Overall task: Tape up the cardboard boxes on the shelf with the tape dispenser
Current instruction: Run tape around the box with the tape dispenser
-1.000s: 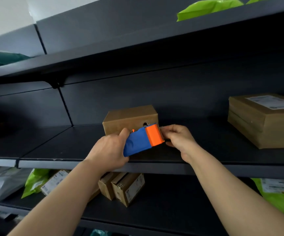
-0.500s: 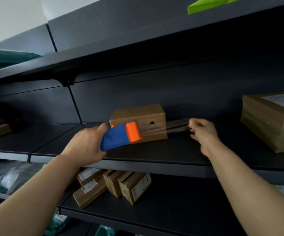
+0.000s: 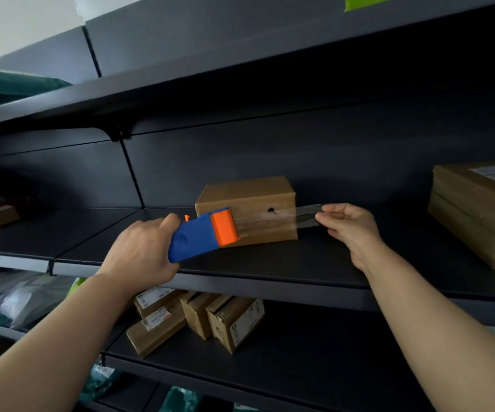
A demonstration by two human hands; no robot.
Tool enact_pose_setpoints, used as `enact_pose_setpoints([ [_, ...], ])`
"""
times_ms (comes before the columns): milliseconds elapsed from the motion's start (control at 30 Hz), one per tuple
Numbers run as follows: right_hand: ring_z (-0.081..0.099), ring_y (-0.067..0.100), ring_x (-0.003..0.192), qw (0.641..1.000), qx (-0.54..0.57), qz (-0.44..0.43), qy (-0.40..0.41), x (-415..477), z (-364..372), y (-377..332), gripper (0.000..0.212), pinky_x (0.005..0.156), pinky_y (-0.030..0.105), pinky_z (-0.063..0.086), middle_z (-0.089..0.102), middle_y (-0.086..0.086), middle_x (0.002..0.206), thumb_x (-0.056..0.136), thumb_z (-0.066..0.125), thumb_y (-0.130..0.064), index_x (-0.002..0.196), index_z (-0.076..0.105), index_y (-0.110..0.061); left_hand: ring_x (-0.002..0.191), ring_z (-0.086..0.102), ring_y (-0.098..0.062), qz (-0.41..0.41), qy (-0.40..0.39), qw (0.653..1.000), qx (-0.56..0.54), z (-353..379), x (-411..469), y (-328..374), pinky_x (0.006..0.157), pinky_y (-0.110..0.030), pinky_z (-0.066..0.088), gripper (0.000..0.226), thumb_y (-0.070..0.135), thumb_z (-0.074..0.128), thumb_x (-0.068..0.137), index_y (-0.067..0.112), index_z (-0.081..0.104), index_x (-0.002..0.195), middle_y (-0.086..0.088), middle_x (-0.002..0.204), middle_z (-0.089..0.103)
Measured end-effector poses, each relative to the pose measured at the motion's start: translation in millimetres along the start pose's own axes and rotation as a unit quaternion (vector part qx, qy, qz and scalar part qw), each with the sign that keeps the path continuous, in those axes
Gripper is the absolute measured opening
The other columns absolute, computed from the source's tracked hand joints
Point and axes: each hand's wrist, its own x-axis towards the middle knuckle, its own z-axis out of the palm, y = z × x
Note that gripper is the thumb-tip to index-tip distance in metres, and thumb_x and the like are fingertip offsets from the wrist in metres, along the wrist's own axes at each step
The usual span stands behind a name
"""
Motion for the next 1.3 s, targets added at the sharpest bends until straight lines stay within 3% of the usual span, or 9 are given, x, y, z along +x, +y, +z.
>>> enact_pose_setpoints([
  [100,0.064,0.005,0.081,1.000,0.006,-0.013,0.013,1.1,2.2,-2.0,0.020,0.078,0.019,0.049,0.068,-0.002,0.085,0.077,0.079,-0.006,0.088,0.069,-0.019,0.050,0.050,-0.018,-0.001,0.008,1.000,0.013,0.1,-0.1,1.6,0.050,-0.023,0.033,0.043,0.021,0.077,0.058,0.017,0.050,0.090,0.006,0.064,0.052],
  [300,0.064,0.003,0.079,0.999,0.019,-0.025,0.026,9.0,4.6,-1.3,0.023,0.069,0.014,0.044,0.070,-0.004,0.086,0.075,0.080,-0.006,0.093,0.071,-0.017,0.047,0.038,-0.013,0.006,0.028,0.999,0.032,-6.3,2.0,8.6,0.050,-0.015,0.020,0.047,0.018,0.082,0.050,0.014,0.051,0.085,0.005,0.060,0.052],
  [467,0.065,-0.002,0.073,0.998,0.034,-0.031,0.033,15.7,5.2,0.9,0.026,0.063,0.005,0.047,0.070,-0.003,0.084,0.074,0.080,-0.002,0.095,0.071,-0.015,0.049,0.045,-0.015,0.000,0.030,0.999,0.027,-7.4,5.4,10.3,0.054,-0.023,0.032,0.047,0.020,0.083,0.053,0.013,0.054,0.090,0.004,0.062,0.055],
  [600,0.064,-0.001,0.074,0.998,0.047,-0.027,0.035,19.2,4.1,2.2,0.027,0.058,0.002,0.045,0.069,-0.002,0.084,0.074,0.079,-0.001,0.097,0.070,-0.012,0.049,0.041,-0.013,0.000,0.028,0.999,0.028,-8.4,7.7,15.2,0.055,-0.024,0.032,0.048,0.019,0.083,0.051,0.012,0.054,0.089,0.003,0.061,0.055],
  [867,0.064,0.001,0.077,0.998,0.043,-0.019,0.030,28.5,4.5,6.0,0.027,0.064,0.007,0.044,0.069,-0.003,0.086,0.074,0.080,-0.003,0.098,0.071,-0.013,0.049,0.037,-0.012,-0.008,0.022,0.999,0.032,-2.9,10.2,17.3,0.056,-0.025,0.035,0.051,0.018,0.084,0.048,0.011,0.055,0.089,0.002,0.061,0.056],
  [1100,0.065,0.003,0.077,0.998,0.046,-0.019,0.024,35.5,8.7,9.2,0.028,0.059,0.003,0.045,0.070,-0.001,0.086,0.074,0.080,-0.002,0.099,0.071,-0.012,0.048,0.035,-0.012,-0.013,0.019,0.999,0.041,1.3,12.1,16.3,0.055,-0.025,0.034,0.050,0.019,0.084,0.048,0.010,0.055,0.088,0.002,0.060,0.055],
  [1300,0.066,0.004,0.078,0.999,0.048,-0.016,0.017,39.1,12.0,10.2,0.030,0.060,0.004,0.046,0.070,0.000,0.088,0.074,0.080,-0.001,0.099,0.070,-0.012,0.047,0.048,-0.017,-0.015,0.012,0.999,0.041,5.1,14.3,14.7,0.055,-0.026,0.040,0.048,0.019,0.082,0.050,0.010,0.056,0.089,0.002,0.061,0.056],
])
